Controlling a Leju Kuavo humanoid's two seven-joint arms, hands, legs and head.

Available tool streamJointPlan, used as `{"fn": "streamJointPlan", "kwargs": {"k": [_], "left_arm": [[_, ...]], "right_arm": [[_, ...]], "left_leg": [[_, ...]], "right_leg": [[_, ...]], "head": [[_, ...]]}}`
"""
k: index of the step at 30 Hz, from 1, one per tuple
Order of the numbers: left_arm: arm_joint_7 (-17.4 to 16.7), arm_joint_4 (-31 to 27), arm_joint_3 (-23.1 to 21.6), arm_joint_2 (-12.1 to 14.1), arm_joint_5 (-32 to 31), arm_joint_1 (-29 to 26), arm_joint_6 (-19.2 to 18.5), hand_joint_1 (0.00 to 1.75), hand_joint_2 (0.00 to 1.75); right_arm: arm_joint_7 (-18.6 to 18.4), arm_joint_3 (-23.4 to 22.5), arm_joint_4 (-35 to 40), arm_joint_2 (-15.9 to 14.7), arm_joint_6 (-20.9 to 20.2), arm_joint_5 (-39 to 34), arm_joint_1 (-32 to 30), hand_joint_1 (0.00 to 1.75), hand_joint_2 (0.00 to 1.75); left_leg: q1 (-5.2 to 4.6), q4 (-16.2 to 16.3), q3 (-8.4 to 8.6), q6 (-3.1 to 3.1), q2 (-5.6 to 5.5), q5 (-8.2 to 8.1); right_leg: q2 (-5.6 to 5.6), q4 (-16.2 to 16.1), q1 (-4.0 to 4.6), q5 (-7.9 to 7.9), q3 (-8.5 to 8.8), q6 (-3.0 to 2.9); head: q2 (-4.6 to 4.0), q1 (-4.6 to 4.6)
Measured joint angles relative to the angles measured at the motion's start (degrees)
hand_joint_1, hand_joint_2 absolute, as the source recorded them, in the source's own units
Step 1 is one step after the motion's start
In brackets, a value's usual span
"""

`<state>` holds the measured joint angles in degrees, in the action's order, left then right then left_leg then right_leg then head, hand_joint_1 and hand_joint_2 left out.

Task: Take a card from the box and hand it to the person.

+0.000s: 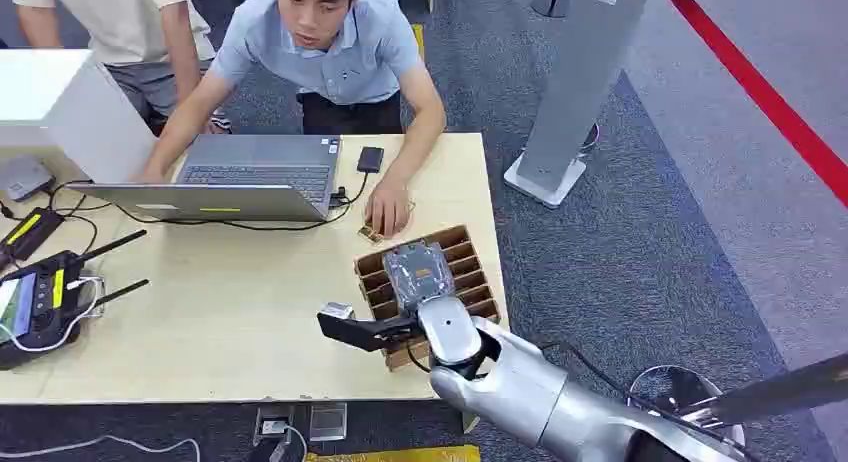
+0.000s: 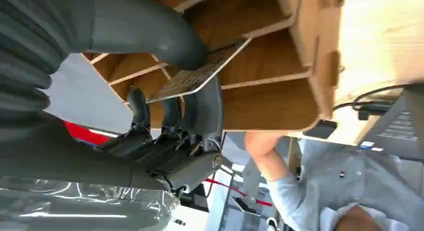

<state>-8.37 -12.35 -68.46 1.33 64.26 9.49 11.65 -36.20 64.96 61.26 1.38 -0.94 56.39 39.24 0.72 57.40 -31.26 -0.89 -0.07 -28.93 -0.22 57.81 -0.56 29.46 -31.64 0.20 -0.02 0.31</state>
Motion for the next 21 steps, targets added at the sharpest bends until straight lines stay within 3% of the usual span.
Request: {"fn": "streamJointPlan", "kwargs": {"k": [2,3,4,11,21], "left_arm": [[0.22,0.0,0.0,0.0,-0.04,-0.01,-0.02,0.0,0.0],[0.75,0.0,0.0,0.0,-0.22,-0.02,0.37,0.0,1.75],[1.27,0.0,0.0,0.0,-0.44,0.0,1.01,0.0,1.75],[1.9,0.0,0.0,0.02,-1.38,0.11,3.69,0.0,1.75],[2.1,0.0,0.0,0.35,-1.05,0.1,3.37,0.0,1.75]], "right_arm": [[-0.02,-0.26,0.04,-0.26,0.04,0.0,0.03,1.45,1.75],[-0.11,-0.35,0.15,-0.35,0.04,0.0,0.03,1.62,1.75],[-0.26,-0.41,0.24,-0.46,0.04,0.0,0.03,1.73,1.75],[-0.28,-0.81,0.52,-0.88,0.18,0.02,0.01,1.73,1.75],[0.33,-0.81,1.0,-0.88,1.05,0.44,0.0,1.73,1.75]], "left_leg": [[0.0,0.0,0.0,0.0,0.0,0.0],[0.0,0.0,0.0,0.0,0.0,0.0],[0.0,0.0,0.0,0.0,0.0,0.0],[0.0,0.0,0.0,0.0,0.0,0.0],[0.0,0.0,0.0,0.0,0.0,0.0]], "right_leg": [[0.0,0.0,0.0,0.0,0.0,0.0],[0.0,0.0,0.0,0.0,0.0,0.0],[0.0,0.0,0.0,0.0,0.0,0.0],[0.0,0.0,0.0,0.0,0.0,0.0],[0.0,0.0,0.0,0.0,0.0,0.0]], "head": [[0.0,0.0],[0.0,0.0],[0.0,0.02],[0.0,0.0],[0.0,0.02]]}}
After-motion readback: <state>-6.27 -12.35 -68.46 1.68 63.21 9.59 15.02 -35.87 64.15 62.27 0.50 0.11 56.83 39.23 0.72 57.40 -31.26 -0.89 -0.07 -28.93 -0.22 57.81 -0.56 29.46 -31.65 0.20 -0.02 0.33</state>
